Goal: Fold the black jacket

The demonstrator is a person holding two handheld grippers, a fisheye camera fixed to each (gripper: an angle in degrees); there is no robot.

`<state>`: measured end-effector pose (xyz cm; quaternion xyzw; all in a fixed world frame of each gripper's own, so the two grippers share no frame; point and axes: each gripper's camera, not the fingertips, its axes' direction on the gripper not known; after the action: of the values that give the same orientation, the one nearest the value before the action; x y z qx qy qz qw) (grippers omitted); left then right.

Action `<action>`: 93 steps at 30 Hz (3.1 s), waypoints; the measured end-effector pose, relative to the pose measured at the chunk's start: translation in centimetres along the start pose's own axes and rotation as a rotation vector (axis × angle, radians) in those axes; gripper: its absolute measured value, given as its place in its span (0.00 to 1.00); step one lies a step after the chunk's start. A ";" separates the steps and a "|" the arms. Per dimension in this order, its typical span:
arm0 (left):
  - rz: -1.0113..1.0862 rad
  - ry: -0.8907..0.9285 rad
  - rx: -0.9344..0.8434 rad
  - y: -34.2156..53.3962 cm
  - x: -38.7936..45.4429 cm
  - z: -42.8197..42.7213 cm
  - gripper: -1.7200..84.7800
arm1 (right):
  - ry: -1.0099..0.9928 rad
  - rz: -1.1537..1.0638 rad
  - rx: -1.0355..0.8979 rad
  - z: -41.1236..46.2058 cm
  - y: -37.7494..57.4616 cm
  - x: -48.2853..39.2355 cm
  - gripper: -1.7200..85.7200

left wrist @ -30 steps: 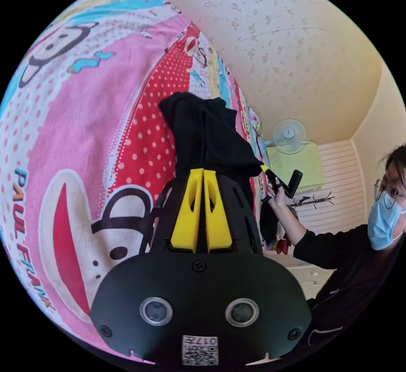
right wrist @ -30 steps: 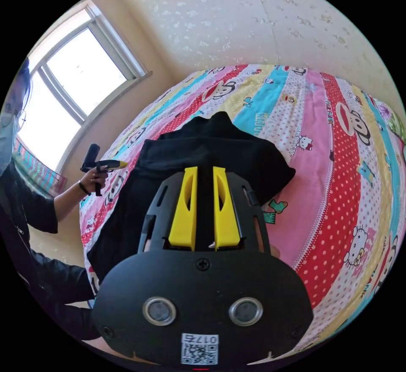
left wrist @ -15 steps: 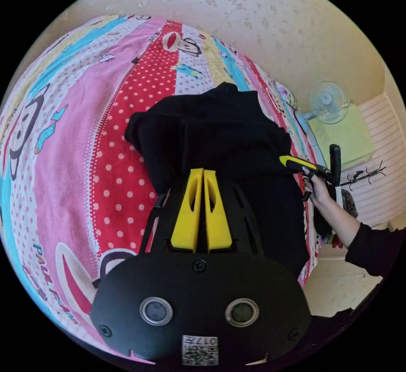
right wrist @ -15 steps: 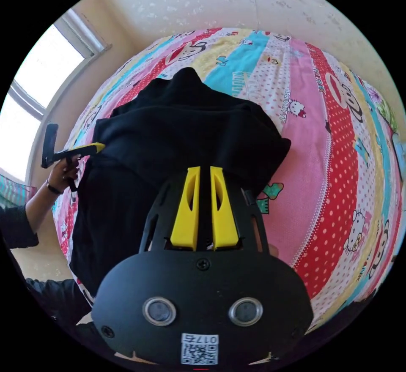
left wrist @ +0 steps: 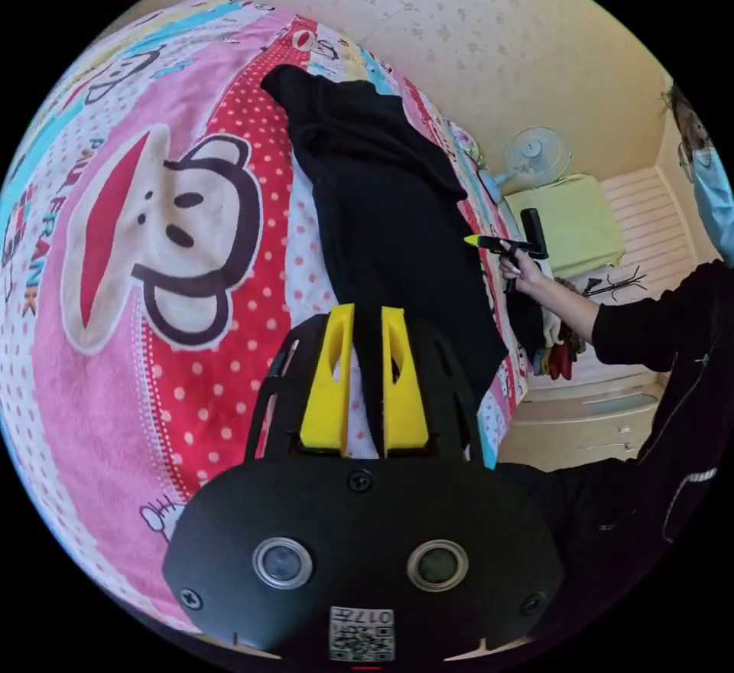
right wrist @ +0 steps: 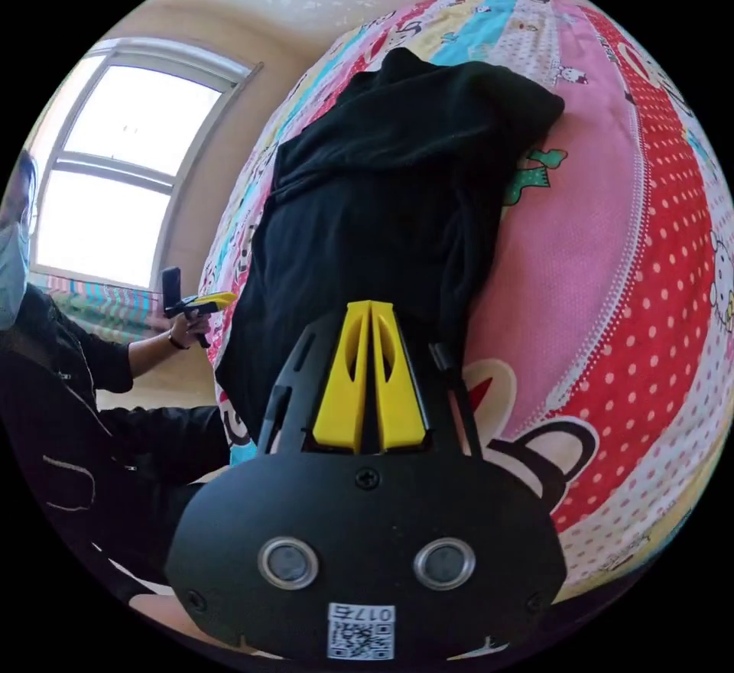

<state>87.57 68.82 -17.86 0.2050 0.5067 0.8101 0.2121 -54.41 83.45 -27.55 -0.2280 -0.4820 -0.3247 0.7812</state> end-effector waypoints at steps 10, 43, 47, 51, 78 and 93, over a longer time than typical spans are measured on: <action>-0.096 -0.007 -0.210 9.7 1.4 -1.0 0.15 | 0.097 0.202 -0.127 -4.7 20.1 -2.3 0.15; -0.307 0.232 -0.188 8.4 -1.9 -6.2 0.06 | -0.394 0.527 0.419 -17.6 34.7 2.8 0.05; -0.297 0.275 -0.206 11.0 -1.6 -11.9 0.06 | -0.494 0.510 0.380 -20.9 38.4 -0.1 0.05; -0.437 0.322 -0.314 19.8 -3.4 -14.7 0.06 | -0.630 0.585 0.280 -20.4 44.6 -3.1 0.05; -0.496 1.039 0.718 -1.4 -23.8 -2.8 0.13 | -0.695 0.541 0.920 -5.6 10.4 20.1 0.11; -0.155 -0.228 0.168 4.5 -2.6 -0.9 0.04 | 0.388 -0.158 -0.183 16.6 -5.2 2.4 0.03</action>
<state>88.60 64.93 -14.48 0.2729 0.5598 0.7174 0.3122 -67.49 90.32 -18.04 -0.1927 -0.3077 -0.4648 0.8076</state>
